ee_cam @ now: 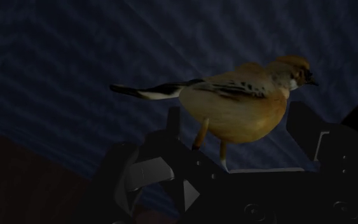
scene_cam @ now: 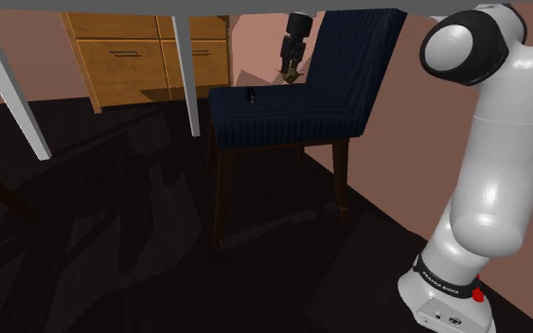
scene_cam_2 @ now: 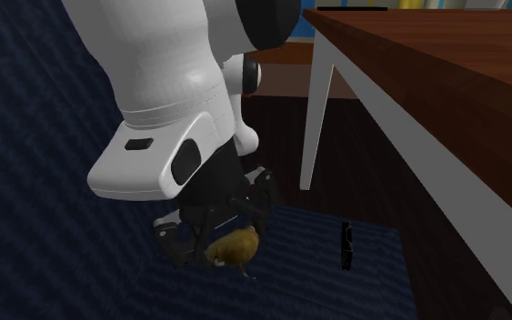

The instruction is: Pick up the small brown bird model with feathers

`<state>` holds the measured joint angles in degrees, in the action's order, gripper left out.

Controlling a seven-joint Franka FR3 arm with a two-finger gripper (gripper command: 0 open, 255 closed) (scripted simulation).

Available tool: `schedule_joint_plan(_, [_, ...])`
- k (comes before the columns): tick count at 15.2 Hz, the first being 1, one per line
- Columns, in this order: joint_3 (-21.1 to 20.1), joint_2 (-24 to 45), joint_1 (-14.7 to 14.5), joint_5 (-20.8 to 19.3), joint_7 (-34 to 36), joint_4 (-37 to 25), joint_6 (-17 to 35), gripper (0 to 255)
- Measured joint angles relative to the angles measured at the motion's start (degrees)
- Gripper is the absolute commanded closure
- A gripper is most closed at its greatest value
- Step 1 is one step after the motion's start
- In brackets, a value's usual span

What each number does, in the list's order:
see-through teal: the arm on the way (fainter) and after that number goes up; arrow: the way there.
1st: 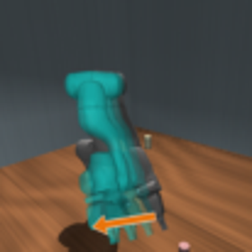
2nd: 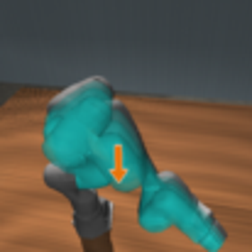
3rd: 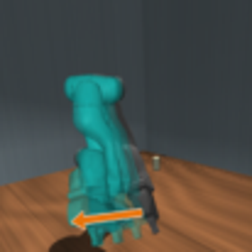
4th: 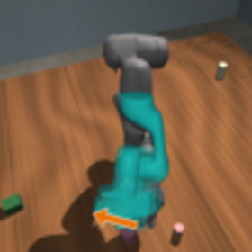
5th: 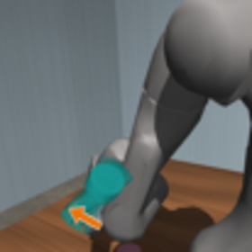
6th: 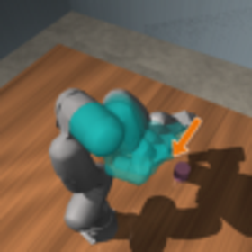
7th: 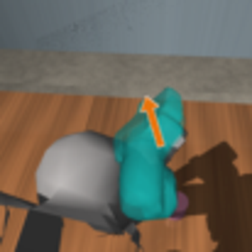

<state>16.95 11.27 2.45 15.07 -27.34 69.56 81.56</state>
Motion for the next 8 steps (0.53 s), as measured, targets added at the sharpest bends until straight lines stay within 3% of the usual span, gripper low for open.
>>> schedule_joint_plan(8, [0.24, 5.63, 2.19, 2.34, 0.98, -14.36, -8.91, 255])
